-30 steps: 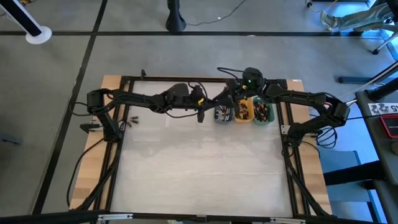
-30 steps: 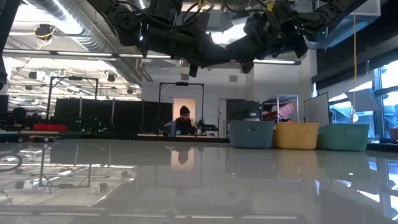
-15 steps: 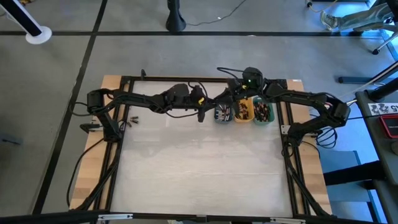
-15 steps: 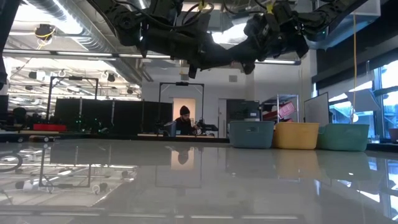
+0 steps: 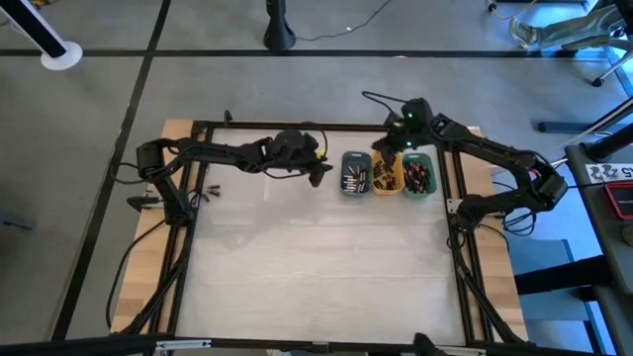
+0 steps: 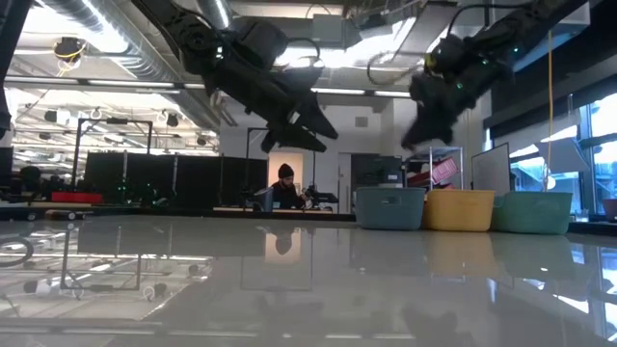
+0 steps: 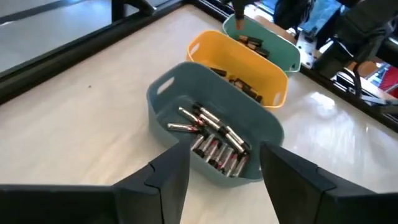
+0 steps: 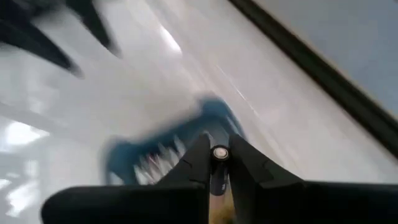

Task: Sort batteries
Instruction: Put the black battery into the yellow bin

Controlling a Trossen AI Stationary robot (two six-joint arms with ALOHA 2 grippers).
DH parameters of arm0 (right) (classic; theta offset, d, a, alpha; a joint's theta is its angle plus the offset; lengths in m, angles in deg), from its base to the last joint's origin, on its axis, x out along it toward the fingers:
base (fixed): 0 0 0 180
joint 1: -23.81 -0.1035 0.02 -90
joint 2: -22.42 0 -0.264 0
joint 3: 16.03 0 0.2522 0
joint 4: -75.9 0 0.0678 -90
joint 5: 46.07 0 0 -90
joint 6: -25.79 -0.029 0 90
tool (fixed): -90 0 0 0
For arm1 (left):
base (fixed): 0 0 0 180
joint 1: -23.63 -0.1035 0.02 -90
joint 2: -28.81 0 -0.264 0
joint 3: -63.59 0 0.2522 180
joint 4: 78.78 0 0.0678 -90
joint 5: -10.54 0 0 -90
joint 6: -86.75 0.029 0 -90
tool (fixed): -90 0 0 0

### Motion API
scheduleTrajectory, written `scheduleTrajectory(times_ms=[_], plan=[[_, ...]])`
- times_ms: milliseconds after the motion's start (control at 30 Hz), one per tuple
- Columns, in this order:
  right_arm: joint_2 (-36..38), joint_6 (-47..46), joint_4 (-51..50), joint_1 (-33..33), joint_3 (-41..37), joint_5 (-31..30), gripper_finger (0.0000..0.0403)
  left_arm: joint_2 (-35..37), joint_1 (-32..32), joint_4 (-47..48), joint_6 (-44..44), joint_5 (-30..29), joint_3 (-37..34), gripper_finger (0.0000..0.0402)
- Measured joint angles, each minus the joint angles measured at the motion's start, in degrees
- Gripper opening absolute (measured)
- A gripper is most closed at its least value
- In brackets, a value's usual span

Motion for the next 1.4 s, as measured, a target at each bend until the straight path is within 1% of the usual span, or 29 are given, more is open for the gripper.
scheduleTrajectory(times_ms=[100,167,500,767,867,1067,1233,1400], plan=[[-0.3,0.8,-6.4,0.0,0.0,-7.4,0.003,0.0,-0.4,-0.8,0.3,0.0,0.0,0.0181],[-0.3,0.8,-7.6,0.0,-0.5,-9.9,0.0032,0.0,-0.4,-1.7,0.4,0.1,0.0,0.0181],[-1.4,-1.2,-8.1,0.0,-6.7,-8.1,0.0034,0.0,-0.4,-3.0,0.5,0.2,0.0,0.0182],[-5.0,-2.4,-7.7,0.0,-7.1,-8.1,0.0038,0.0,-0.4,-3.6,0.3,0.2,0.0,0.0182],[-6.0,-2.4,-7.7,0.0,-7.1,-8.1,0.0049,0.0,-0.3,-3.5,0.2,0.2,0.0,0.0182],[-6.4,-2.4,-7.3,0.0,-7.1,-8.1,0.009,0.0,-0.3,-2.8,0.2,0.2,0.0,0.0182],[-6.3,-2.4,-7.3,0.0,-7.1,-8.1,0.0115,0.4,-0.4,2.2,0.7,0.2,0.0,0.0182],[-4.7,-2.4,-8.1,0.0,-7.1,-7.3,0.0121,5.5,-1.1,18.3,4.2,0.2,0.0,0.0182]])
